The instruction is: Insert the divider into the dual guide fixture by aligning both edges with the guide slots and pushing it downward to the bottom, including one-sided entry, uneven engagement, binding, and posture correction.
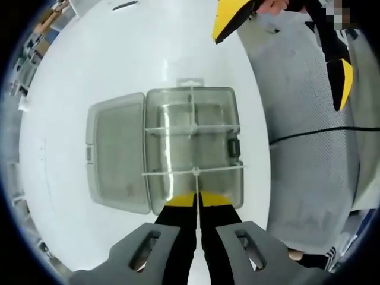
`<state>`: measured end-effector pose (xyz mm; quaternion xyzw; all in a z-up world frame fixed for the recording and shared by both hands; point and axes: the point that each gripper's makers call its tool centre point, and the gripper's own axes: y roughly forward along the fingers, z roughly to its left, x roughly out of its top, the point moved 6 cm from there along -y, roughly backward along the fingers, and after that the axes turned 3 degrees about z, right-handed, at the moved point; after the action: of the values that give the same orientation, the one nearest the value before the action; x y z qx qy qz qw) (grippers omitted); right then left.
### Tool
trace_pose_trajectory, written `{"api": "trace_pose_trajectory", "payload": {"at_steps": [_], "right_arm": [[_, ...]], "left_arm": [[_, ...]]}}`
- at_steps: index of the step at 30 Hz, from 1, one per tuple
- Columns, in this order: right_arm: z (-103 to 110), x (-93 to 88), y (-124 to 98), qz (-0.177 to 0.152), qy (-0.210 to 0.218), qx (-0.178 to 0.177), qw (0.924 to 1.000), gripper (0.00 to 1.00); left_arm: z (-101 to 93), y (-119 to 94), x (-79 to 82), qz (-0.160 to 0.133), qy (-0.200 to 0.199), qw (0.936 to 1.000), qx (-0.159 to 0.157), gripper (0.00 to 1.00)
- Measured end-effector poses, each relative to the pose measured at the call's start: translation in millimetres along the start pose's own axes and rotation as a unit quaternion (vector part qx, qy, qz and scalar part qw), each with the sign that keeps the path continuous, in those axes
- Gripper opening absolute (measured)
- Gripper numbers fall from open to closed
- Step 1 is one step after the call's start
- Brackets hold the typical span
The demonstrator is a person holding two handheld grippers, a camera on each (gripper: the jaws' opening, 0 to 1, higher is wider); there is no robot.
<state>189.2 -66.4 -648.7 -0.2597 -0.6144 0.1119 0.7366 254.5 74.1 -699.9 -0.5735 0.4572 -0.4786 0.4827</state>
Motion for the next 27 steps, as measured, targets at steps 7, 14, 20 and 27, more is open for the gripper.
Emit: {"api": "trace_pose_trajectory", "payload": {"at_steps": [7, 14, 20, 27], "right_arm": [[0.0, -0.1, 0.5, 0.001, 0.000, 0.000, 1.0000, 0.68], [0.2, -1.5, 0.9, 0.002, 0.002, 0.000, 1.0000, 0.68], [0.5, -1.1, 1.0, 0.002, 0.002, 0.000, 1.0000, 0.68], [0.3, -0.6, 0.7, 0.002, 0.002, 0.000, 1.0000, 0.68]], "left_arm": [[1.1, -1.1, 0.3, 0.000, 0.003, 1.0000, 0.001, 0.00], [1.2, 0.8, -1.5, -0.005, -0.011, 0.9999, 0.000, 0.00], [0.3, 2.1, -3.6, -0.008, -0.021, 0.9997, -0.001, 0.00], [0.5, 6.0, -5.4, -0.009, -0.019, 0.9998, 0.001, 0.00]]}}
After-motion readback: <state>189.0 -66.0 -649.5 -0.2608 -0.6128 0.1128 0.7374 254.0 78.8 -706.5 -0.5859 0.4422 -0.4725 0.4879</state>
